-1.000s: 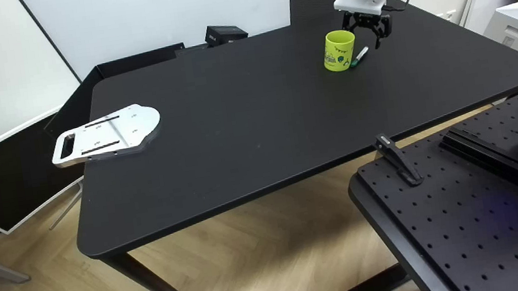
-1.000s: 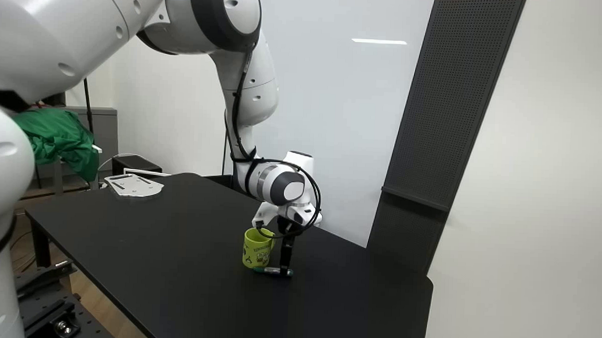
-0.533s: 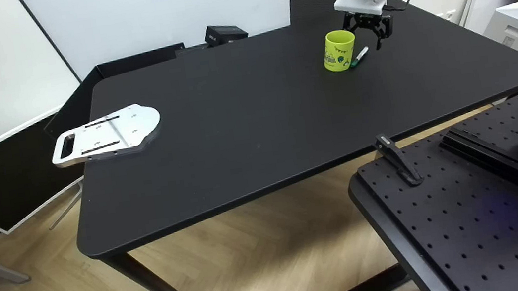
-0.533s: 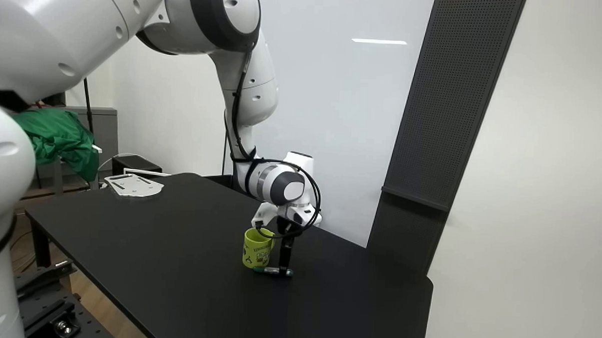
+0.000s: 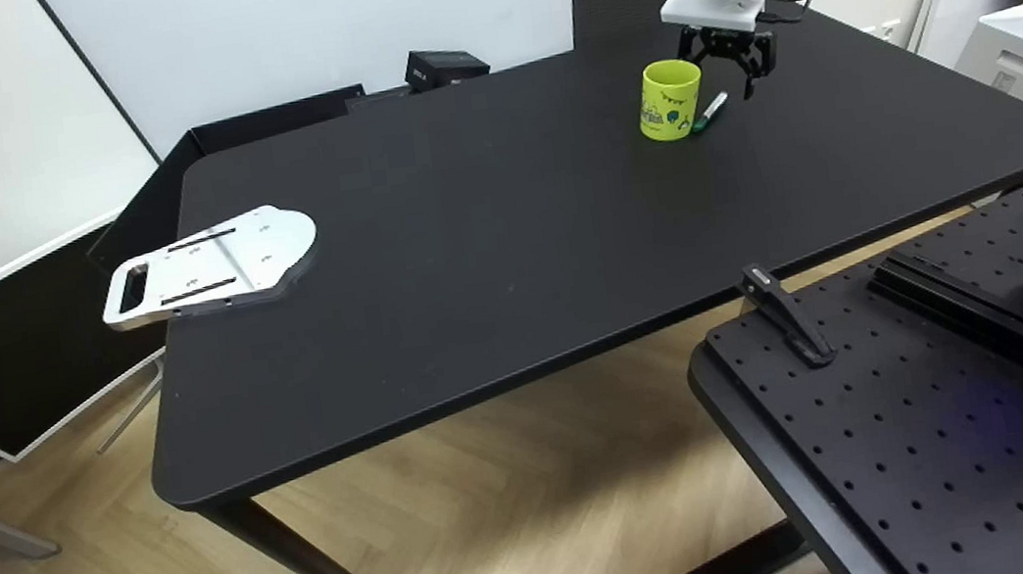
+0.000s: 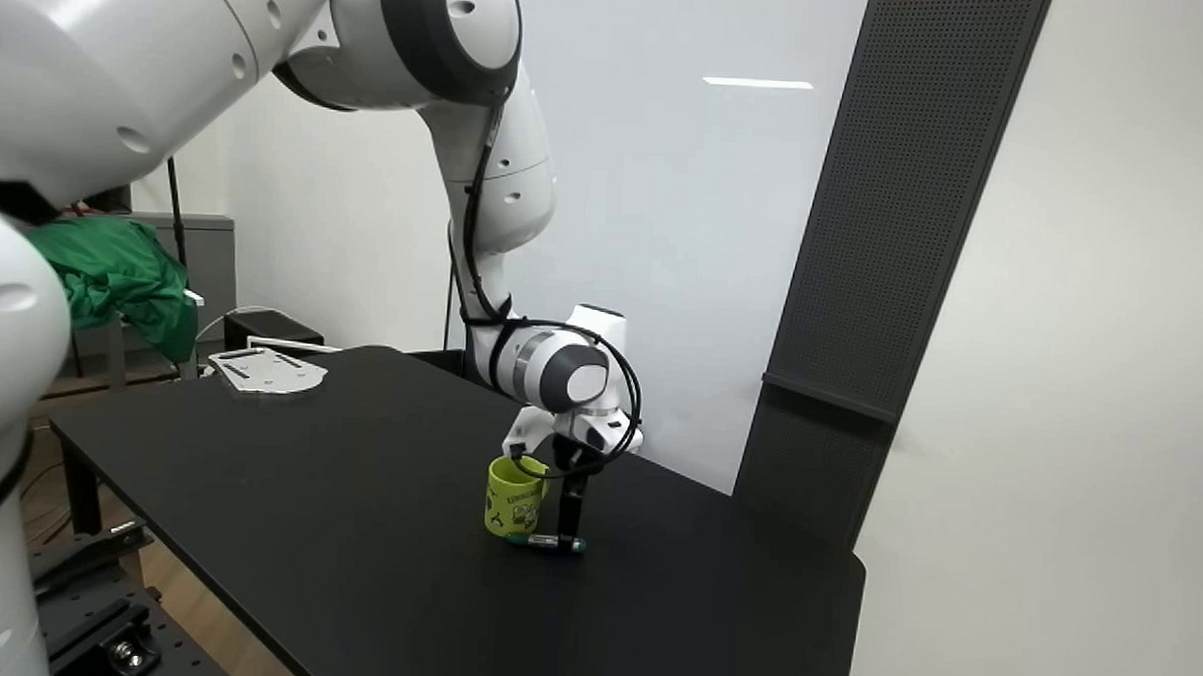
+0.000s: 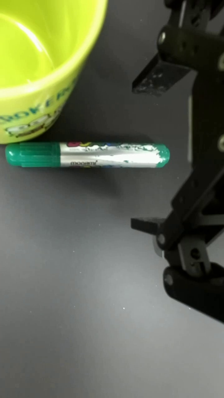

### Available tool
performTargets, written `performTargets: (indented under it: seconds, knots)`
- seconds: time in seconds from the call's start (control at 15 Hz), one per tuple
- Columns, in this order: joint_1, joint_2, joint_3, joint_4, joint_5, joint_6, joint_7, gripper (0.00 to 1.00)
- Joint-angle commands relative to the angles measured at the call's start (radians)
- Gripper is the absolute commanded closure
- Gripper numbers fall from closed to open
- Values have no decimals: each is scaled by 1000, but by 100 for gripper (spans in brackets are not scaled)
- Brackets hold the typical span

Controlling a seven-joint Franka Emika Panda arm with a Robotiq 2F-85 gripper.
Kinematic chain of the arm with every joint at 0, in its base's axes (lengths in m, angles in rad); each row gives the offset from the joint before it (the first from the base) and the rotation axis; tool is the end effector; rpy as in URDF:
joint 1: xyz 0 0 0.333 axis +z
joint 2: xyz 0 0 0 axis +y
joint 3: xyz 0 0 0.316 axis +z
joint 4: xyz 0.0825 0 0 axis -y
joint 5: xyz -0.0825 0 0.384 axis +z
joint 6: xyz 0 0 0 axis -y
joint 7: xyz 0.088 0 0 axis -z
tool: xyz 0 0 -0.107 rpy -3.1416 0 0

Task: Place the green marker inside the yellow mug

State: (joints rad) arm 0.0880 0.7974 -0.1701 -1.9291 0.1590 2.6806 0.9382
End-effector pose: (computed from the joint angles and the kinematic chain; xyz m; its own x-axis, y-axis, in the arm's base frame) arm 0.5972 -0.0556 0.0724 0.4403 -0.8974 0.0293 -0.8972 -0.4384 0.0534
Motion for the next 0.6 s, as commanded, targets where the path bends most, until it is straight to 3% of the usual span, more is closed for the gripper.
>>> performTargets:
  seconds: [0.0, 0.4, 0.47, 0.53]
  knots:
    - [-17, 19, 13, 15, 22, 12, -18, 0]
    - [-25, 38, 15, 19, 28, 27, -31, 0]
    - [-25, 43, 16, 21, 31, 33, -29, 25]
    - [-21, 47, 13, 23, 33, 35, -27, 28]
